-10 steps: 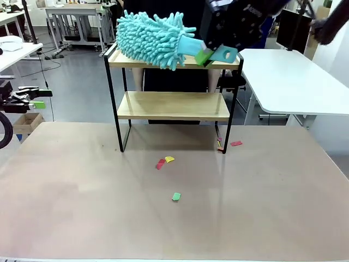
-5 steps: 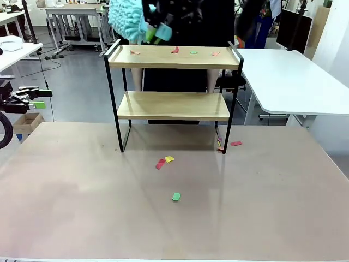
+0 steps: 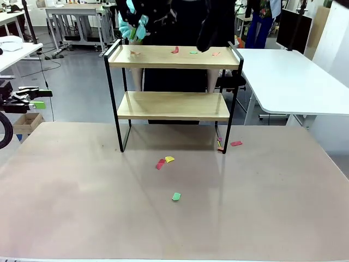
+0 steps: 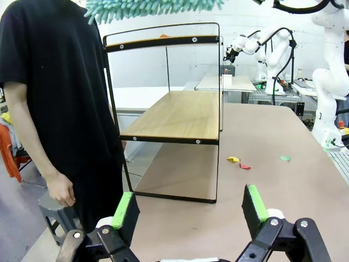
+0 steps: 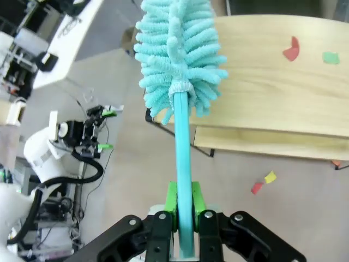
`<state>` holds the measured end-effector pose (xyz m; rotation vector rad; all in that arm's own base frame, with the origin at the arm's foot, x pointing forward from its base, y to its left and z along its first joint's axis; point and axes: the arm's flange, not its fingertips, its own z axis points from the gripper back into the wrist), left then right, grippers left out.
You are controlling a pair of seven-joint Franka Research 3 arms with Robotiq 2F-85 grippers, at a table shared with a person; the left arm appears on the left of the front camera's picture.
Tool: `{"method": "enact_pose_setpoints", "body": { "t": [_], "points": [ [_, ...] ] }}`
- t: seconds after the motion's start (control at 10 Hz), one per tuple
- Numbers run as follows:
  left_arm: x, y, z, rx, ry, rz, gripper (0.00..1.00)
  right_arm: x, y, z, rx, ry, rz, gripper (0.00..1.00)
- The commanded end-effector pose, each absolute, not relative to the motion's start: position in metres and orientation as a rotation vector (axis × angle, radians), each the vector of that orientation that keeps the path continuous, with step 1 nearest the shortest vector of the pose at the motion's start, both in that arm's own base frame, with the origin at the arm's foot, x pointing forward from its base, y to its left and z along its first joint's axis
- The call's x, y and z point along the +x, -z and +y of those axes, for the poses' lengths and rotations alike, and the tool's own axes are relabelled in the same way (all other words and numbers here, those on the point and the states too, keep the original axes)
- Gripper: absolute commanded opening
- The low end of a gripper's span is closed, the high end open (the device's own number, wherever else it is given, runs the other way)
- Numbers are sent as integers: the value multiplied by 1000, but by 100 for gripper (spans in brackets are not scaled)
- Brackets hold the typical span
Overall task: Clean the shelf.
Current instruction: Clean the specific section of the Shelf indicated by the human with the Duster.
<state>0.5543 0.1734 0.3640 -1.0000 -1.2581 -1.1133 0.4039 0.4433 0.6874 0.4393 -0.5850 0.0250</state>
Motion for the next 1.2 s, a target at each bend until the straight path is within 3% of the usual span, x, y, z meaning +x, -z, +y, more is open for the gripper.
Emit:
{"method": "enact_pose_setpoints", "body": {
  "t": [0.0,1.1],
  "points": [
    [553,-366,172,-996,1116,-1261,100,417,-695,477,407,46,-613,13],
    [553,-366,172,-996,1116,-1261,100,422,-650,479,375,79,-482,13]
  ]
}}
